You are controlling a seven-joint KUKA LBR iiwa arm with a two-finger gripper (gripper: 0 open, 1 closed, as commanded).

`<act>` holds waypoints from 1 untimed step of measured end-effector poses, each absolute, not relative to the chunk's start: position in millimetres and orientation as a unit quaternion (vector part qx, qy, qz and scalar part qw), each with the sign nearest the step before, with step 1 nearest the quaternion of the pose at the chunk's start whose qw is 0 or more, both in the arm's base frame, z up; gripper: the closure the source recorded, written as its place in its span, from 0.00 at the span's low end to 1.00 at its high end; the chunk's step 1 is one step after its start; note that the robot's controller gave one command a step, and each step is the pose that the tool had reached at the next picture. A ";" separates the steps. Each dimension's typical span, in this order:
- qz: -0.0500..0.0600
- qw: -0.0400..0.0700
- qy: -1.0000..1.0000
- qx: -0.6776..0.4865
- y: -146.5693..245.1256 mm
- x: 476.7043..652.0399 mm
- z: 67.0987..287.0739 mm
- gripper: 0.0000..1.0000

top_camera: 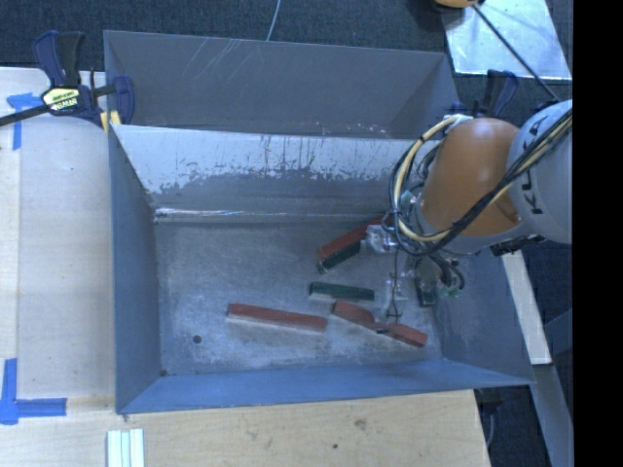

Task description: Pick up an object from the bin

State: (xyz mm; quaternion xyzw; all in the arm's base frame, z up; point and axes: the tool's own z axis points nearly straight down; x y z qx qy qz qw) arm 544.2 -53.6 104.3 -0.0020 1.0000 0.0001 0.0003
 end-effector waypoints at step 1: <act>0.000 0.002 0.999 0.044 -63.0 519.8 83.6 0.00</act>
Offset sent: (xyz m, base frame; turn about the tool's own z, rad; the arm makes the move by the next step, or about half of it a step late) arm -0.0087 0.0690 -0.0343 0.1067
